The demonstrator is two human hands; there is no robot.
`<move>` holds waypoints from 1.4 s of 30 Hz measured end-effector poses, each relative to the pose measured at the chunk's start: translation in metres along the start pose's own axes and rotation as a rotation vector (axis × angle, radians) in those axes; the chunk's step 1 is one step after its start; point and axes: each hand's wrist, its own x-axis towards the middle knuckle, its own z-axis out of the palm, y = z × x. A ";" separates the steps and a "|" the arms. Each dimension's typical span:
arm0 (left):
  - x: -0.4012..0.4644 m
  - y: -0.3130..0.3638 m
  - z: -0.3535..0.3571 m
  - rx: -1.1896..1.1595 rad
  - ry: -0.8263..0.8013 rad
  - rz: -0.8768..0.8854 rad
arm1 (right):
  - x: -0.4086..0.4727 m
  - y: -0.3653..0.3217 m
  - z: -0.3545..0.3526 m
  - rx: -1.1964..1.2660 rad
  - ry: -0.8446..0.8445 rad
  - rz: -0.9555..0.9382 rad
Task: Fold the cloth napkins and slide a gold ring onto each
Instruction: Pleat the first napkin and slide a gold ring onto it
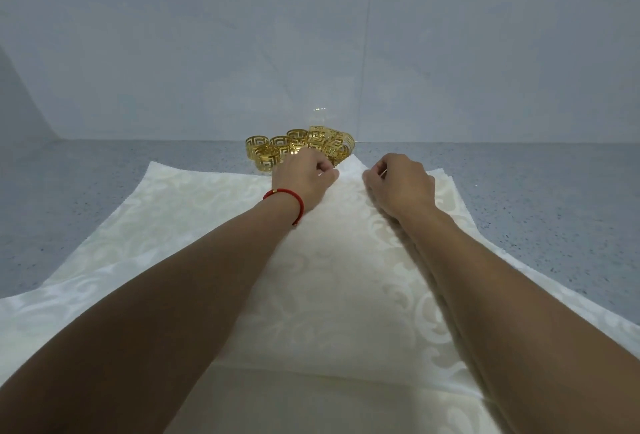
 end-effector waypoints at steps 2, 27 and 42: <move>0.001 -0.003 0.002 -0.034 0.016 0.020 | -0.002 0.004 0.005 0.011 0.062 -0.041; -0.010 -0.001 0.002 -0.253 0.047 -0.004 | -0.009 0.013 -0.009 0.177 0.024 -0.244; -0.010 -0.002 0.002 -0.291 0.058 0.042 | -0.008 0.011 -0.010 0.221 -0.022 -0.214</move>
